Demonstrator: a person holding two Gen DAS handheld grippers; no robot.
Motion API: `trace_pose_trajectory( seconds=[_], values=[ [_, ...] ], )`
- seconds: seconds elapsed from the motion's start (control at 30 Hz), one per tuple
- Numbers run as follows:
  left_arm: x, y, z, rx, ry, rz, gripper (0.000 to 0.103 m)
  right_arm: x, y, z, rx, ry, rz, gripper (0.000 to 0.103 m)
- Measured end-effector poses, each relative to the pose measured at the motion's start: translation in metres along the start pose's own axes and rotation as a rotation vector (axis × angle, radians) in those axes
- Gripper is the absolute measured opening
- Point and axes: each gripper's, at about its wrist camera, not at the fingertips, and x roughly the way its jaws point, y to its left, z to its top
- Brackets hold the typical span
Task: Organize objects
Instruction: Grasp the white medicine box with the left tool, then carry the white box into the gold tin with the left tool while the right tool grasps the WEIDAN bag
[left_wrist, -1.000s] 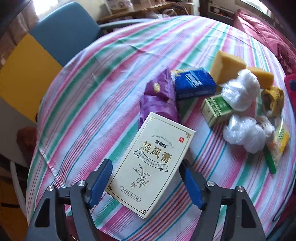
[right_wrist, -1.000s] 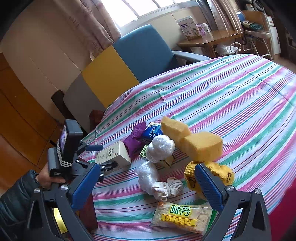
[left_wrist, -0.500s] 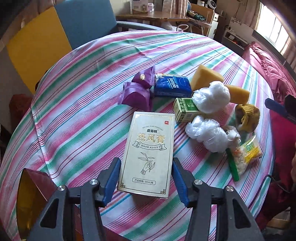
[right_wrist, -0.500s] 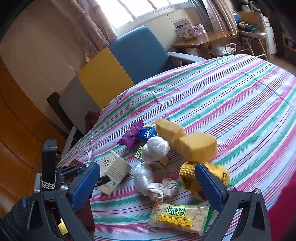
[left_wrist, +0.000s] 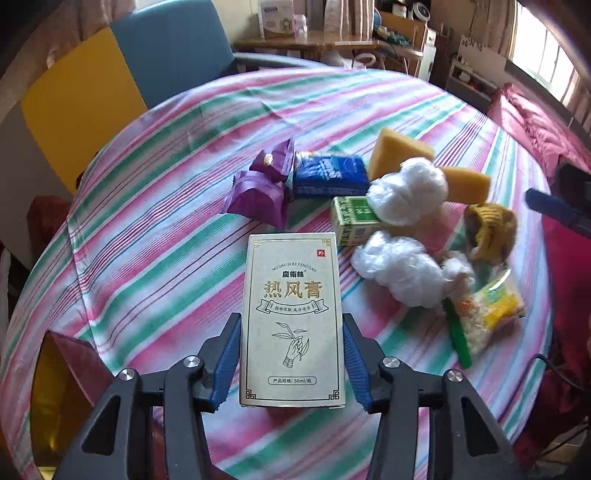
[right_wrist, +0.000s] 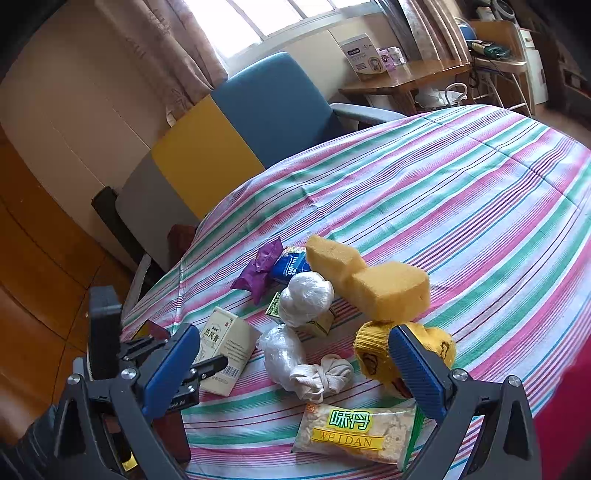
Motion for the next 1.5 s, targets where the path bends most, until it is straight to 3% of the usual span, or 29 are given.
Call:
trace_pose_trajectory(
  seconds=[0.23,0.37,0.7,0.8,0.87,0.9,0.93,0.97,1.0,1.03,1.1,1.23,1.5],
  values=[
    [-0.075,-0.005,-0.051,-0.148,-0.137,-0.072,0.052,0.015,0.009,-0.003,-0.043,0.090,-0.006,0.103],
    [-0.105,-0.005,-0.078,-0.206,-0.184,-0.104,0.052,0.037,0.015,-0.011,-0.067,0.236,0.010,0.103],
    [-0.144,0.017,-0.144,-0.327,-0.247,-0.141,0.052,0.091,0.029,-0.034,-0.427,0.634,-0.210,0.103],
    [-0.154,0.030,-0.162,-0.378,-0.263,-0.135,0.052,0.098,0.029,-0.047,-0.497,0.725,-0.238,0.103],
    [-0.159,0.041,-0.176,-0.419,-0.271,-0.110,0.052,0.096,0.035,-0.054,-0.549,0.740,-0.234,0.097],
    [-0.160,0.048,-0.183,-0.445,-0.272,-0.098,0.052,0.095,0.042,-0.060,-0.598,0.732,-0.248,0.078],
    [-0.162,0.055,-0.190,-0.475,-0.271,-0.087,0.052,0.095,0.045,-0.065,-0.632,0.728,-0.269,0.066],
    [-0.164,0.064,-0.198,-0.511,-0.269,-0.070,0.052,0.096,0.048,-0.072,-0.675,0.725,-0.298,0.065],
    [-0.165,0.072,-0.205,-0.545,-0.266,-0.048,0.052,0.096,0.050,-0.075,-0.702,0.721,-0.310,0.051],
    [-0.167,0.081,-0.211,-0.584,-0.262,-0.020,0.052,0.096,0.052,-0.079,-0.724,0.719,-0.323,0.047],
    [-0.169,0.104,-0.228,-0.702,-0.253,0.054,0.052,0.095,0.053,-0.083,-0.741,0.711,-0.324,0.047],
    [-0.171,0.155,-0.254,-0.901,-0.235,0.124,0.052,0.093,0.050,-0.084,-0.739,0.711,-0.314,0.047],
    [-0.147,0.216,-0.245,-0.964,-0.191,0.246,0.052,0.090,0.040,-0.080,-0.703,0.724,-0.287,0.050]
  ],
)
